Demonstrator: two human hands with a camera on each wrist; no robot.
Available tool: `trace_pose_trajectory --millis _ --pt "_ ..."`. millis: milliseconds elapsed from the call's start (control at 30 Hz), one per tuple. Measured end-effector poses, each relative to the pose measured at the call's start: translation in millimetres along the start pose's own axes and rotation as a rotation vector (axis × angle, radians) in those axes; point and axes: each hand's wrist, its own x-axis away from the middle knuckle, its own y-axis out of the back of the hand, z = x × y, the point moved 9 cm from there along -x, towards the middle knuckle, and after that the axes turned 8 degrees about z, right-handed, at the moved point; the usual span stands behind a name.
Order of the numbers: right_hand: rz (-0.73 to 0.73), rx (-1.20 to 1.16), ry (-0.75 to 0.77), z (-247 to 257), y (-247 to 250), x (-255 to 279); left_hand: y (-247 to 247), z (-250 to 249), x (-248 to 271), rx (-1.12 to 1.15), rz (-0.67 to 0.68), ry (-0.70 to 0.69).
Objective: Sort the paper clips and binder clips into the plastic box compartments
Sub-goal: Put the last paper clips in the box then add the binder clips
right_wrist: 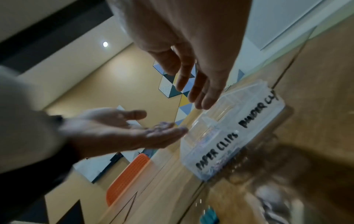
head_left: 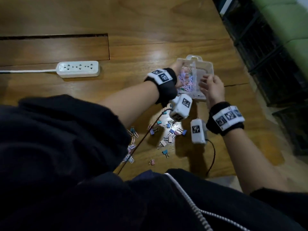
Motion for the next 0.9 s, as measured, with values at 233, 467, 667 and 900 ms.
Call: trace_pose_trajectory --millis 233,467,667,900 --pt "0.244 0.142 -0.089 -46.4 -11.3 62.1 -15.3 -9.7 -7.8 -0.165 0.048 -0.071" --pt "0.448 0.601 0.006 -75.6 -52.5 90.6 51.2 3.3 32.0 -0.765 -0.035 -0.038" --pt "0.461 0.996 0.237 -69.7 -105.3 115.4 120.0 58.5 106.1 -1.395 -0.083 0.024" --pt "0.617 1.236 0.279 -70.5 -152.6 110.0 180.0 100.9 141.0 -1.722 -0.231 0.234"
